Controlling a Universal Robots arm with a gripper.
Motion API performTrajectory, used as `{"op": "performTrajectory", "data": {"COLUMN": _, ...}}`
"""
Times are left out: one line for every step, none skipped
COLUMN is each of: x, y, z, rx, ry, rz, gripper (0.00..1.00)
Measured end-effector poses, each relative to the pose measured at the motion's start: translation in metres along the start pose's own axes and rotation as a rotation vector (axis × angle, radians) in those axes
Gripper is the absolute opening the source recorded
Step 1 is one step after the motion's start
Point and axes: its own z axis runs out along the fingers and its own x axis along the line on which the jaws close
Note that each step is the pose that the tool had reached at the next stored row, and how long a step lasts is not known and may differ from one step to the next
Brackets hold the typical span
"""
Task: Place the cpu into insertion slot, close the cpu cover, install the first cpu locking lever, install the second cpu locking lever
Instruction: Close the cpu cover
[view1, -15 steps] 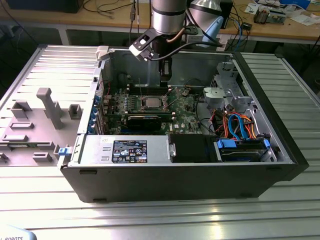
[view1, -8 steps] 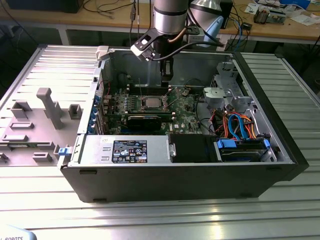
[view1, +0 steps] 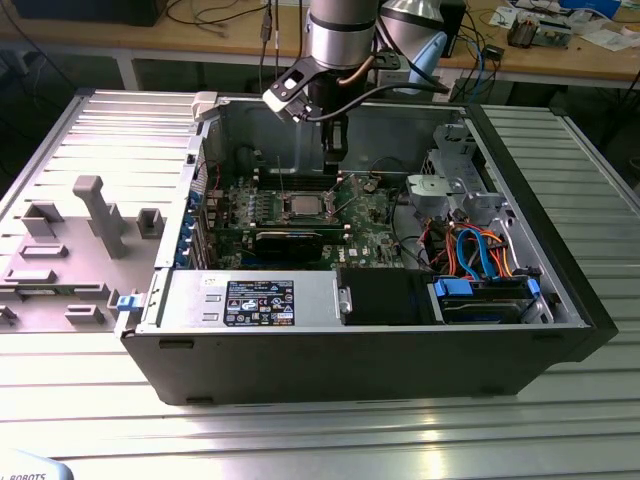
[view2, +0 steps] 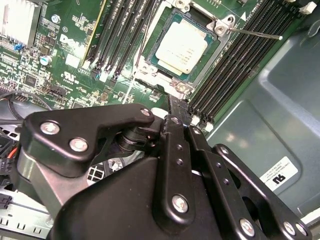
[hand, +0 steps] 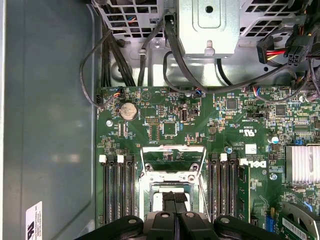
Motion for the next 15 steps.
{"op": "performTrajectory", "data": {"x": 0.0, "y": 0.0002, "z": 0.0, "rx": 0.0, "ry": 0.0, "rz": 0.0, "gripper": 0.11}}
{"op": "performTrajectory", "data": {"x": 0.0, "y": 0.0005, "z": 0.0, "rx": 0.0, "ry": 0.0, "rz": 0.0, "gripper": 0.11}}
{"op": "performTrajectory", "data": {"x": 0.0, "y": 0.0008, "z": 0.0001, "rx": -0.0001, "ry": 0.0001, "rz": 0.0, "gripper": 0.11}}
{"op": "performTrajectory", "data": {"x": 0.0, "y": 0.0012, "z": 0.0001, "rx": -0.0001, "ry": 0.0, "rz": 0.0, "gripper": 0.11}}
{"op": "performTrajectory", "data": {"x": 0.0, "y": 0.0016, "z": 0.0001, "rx": 0.0, "ry": 0.0, "rz": 0.0, "gripper": 0.11}}
{"op": "performTrajectory", "data": {"x": 0.0, "y": 0.0021, "z": 0.0001, "rx": 0.0, "ry": 0.0, "rz": 0.0, "gripper": 0.11}}
{"op": "performTrajectory", "data": {"x": 0.0, "y": 0.0026, "z": 0.0001, "rx": 0.0, "ry": 0.0, "rz": 0.0, "gripper": 0.11}}
{"op": "performTrajectory", "data": {"x": 0.0, "y": 0.0031, "z": 0.0001, "rx": 0.0, "ry": 0.0001, "rz": 0.0, "gripper": 0.11}}
{"op": "performTrajectory", "data": {"x": 0.0, "y": 0.0037, "z": 0.0001, "rx": 0.0, "ry": 0.0001, "rz": 0.0, "gripper": 0.11}}
{"op": "performTrajectory", "data": {"x": 0.0, "y": 0.004, "z": 0.0001, "rx": 0.0, "ry": 0.0, "rz": 0.0, "gripper": 0.11}}
{"op": "performTrajectory", "data": {"x": 0.0, "y": 0.0044, "z": 0.0002, "rx": -0.0001, "ry": 0.0001, "rz": 0.0, "gripper": 0.11}}
{"op": "performTrajectory", "data": {"x": 0.0, "y": 0.0047, "z": 0.0001, "rx": 0.0, "ry": 0.0, "rz": 0.0, "gripper": 0.11}}
{"op": "performTrajectory", "data": {"x": 0.0, "y": 0.0047, "z": 0.0001, "rx": 0.0, "ry": 0.0, "rz": 0.0, "gripper": 0.11}}
{"op": "performTrajectory", "data": {"x": 0.0, "y": 0.0049, "z": 0.0002, "rx": 0.0, "ry": 0.0, "rz": 0.0, "gripper": 0.11}}
{"op": "performTrajectory", "data": {"x": 0.0, "y": 0.0049, "z": 0.0001, "rx": 0.0, "ry": 0.0, "rz": 0.0, "gripper": 0.11}}
